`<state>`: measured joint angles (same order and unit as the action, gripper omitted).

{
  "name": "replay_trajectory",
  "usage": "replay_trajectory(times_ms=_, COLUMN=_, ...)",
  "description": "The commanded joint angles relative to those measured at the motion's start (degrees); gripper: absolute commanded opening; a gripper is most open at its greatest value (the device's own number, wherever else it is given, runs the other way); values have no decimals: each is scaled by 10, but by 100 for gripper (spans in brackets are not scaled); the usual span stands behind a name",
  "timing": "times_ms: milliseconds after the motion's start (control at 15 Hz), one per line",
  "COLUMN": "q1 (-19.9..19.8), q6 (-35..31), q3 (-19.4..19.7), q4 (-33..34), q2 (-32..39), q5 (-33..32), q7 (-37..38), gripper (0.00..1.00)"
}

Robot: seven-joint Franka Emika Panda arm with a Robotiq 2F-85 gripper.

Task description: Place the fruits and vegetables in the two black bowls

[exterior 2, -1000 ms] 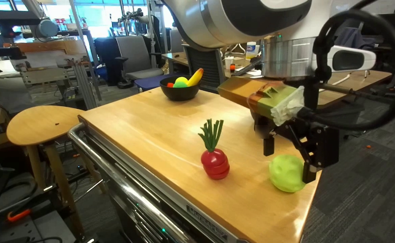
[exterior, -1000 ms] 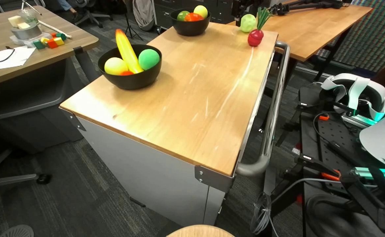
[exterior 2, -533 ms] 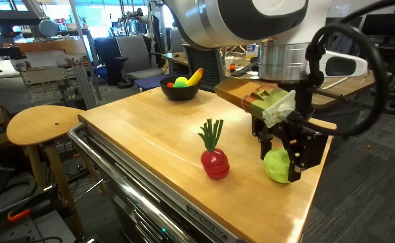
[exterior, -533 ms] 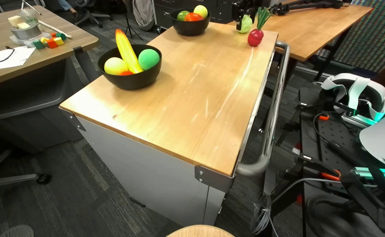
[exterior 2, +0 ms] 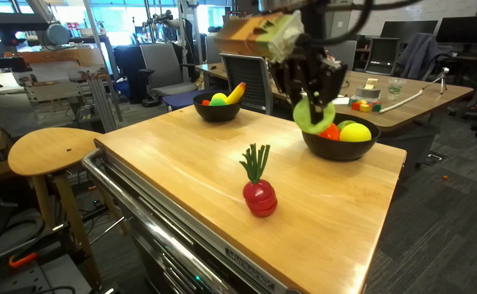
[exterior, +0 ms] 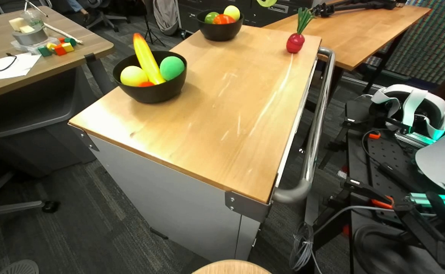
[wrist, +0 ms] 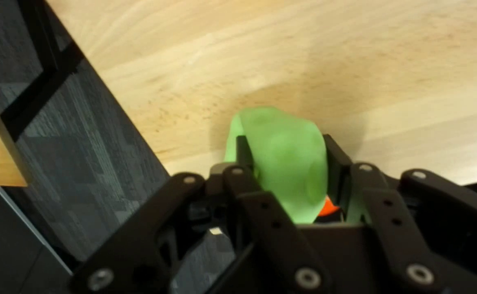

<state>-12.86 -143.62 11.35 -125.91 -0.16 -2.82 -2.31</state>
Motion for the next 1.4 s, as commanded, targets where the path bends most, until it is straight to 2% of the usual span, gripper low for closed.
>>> replay_trajectory(times_ms=0, q1=35, q6=-77, q3=-24, q4=-105, q2=-108, q5=63, q7=-21, gripper=16)
replay_trajectory(times_ms=267, q1=85, q6=-244, q3=-49, q4=-187, q2=-91, q5=61, q7=-62, gripper=10)
replay_trajectory(times_ms=467, q1=121, q6=-342, q3=-66, q4=-226, q2=-56, q5=54, q7=-97, gripper=8)
replay_trajectory(times_ms=733, q1=159, q6=-405, q3=-87, q4=-250, q2=-59, q5=40, q7=-137, gripper=7)
replay_trajectory(times_ms=933, q1=207, q6=-436, q3=-81, q4=-254, q2=-79, q5=50, q7=-174, gripper=7)
replay_trajectory(times_ms=1133, q1=295, q6=-464, q3=-48, q4=-252, q2=-115, q5=55, q7=-159, gripper=7)
replay_trajectory(times_ms=1333, q1=418, q6=-468, q3=26, q4=-230, q2=-151, q5=45, q7=-131, gripper=7)
